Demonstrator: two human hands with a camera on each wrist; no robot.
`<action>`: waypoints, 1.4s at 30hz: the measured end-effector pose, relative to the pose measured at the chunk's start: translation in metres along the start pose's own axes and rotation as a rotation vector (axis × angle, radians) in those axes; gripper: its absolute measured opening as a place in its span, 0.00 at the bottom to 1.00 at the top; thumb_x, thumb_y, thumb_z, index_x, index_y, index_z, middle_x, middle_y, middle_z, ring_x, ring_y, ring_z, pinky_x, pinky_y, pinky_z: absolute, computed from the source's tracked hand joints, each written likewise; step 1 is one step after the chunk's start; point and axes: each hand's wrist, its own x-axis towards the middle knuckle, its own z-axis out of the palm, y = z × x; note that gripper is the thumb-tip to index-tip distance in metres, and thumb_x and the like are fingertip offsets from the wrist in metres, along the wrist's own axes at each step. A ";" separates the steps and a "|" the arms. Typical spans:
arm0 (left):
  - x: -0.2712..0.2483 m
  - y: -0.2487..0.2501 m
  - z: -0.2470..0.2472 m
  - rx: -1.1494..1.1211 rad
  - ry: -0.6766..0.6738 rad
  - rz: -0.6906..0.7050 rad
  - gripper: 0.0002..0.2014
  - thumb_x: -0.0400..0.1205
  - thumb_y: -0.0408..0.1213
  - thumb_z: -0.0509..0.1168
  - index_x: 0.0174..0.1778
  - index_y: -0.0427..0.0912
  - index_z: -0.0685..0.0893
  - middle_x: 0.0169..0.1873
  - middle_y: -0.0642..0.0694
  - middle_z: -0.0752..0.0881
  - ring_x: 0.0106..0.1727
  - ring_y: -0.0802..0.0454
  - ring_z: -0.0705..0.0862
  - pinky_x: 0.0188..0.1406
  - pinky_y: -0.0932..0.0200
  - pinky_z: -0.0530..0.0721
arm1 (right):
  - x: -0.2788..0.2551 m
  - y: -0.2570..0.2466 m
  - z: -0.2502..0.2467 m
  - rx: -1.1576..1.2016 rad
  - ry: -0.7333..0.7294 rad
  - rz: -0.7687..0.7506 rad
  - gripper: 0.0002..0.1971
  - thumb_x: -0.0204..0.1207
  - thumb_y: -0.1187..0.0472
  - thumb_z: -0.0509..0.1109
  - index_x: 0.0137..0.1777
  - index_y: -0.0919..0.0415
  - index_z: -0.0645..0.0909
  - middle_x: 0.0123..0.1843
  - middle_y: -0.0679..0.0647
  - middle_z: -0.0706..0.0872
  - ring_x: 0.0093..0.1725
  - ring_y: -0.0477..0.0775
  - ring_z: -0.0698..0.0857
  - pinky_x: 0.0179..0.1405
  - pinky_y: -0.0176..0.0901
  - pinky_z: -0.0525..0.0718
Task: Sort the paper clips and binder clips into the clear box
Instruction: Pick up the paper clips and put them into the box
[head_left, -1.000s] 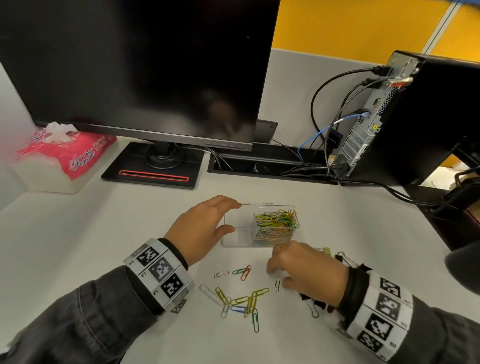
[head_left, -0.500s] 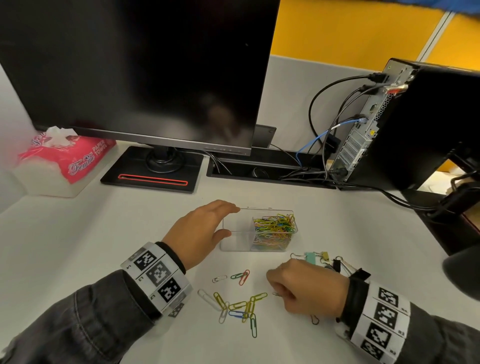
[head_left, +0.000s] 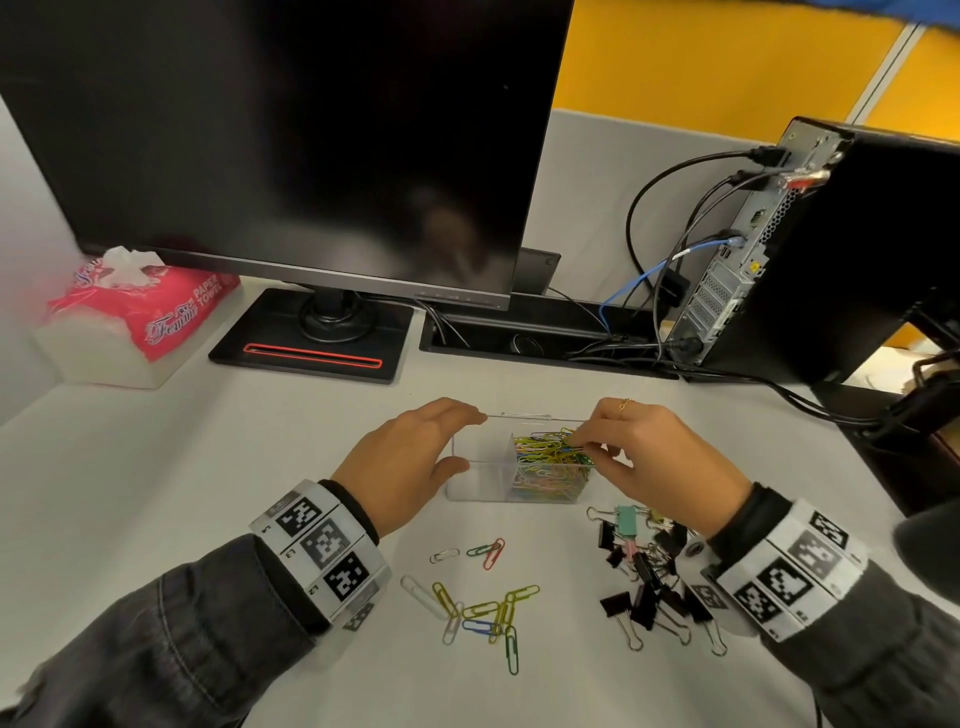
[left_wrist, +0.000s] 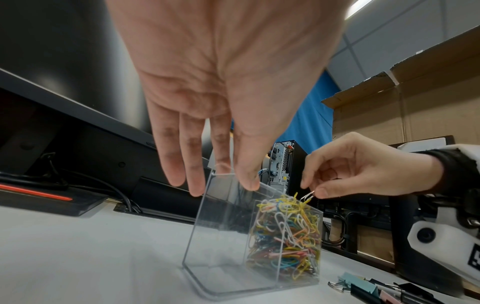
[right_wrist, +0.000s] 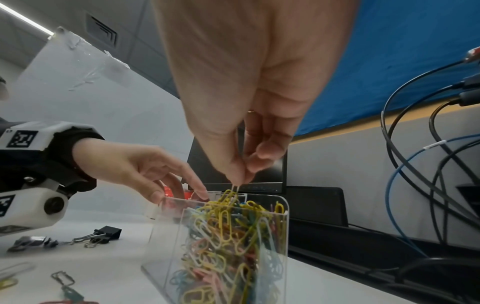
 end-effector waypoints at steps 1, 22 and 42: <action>0.000 0.000 0.000 -0.001 0.000 -0.001 0.23 0.84 0.42 0.63 0.75 0.56 0.69 0.73 0.59 0.72 0.65 0.56 0.79 0.64 0.59 0.79 | 0.001 0.000 0.000 -0.003 -0.002 0.003 0.09 0.74 0.70 0.70 0.50 0.58 0.86 0.40 0.50 0.83 0.32 0.48 0.78 0.33 0.43 0.84; 0.000 0.000 0.001 -0.011 -0.002 -0.011 0.23 0.83 0.42 0.64 0.75 0.56 0.69 0.73 0.59 0.72 0.66 0.56 0.79 0.64 0.60 0.79 | 0.003 -0.003 0.004 -0.097 -0.013 0.017 0.07 0.73 0.70 0.71 0.44 0.59 0.76 0.35 0.51 0.81 0.30 0.53 0.76 0.27 0.51 0.82; 0.000 -0.001 0.002 -0.020 0.006 0.000 0.23 0.83 0.41 0.64 0.74 0.55 0.71 0.72 0.58 0.74 0.63 0.55 0.81 0.62 0.59 0.80 | 0.001 -0.077 0.062 0.081 -0.533 -0.063 0.21 0.76 0.53 0.71 0.68 0.57 0.81 0.60 0.56 0.82 0.61 0.58 0.79 0.57 0.48 0.77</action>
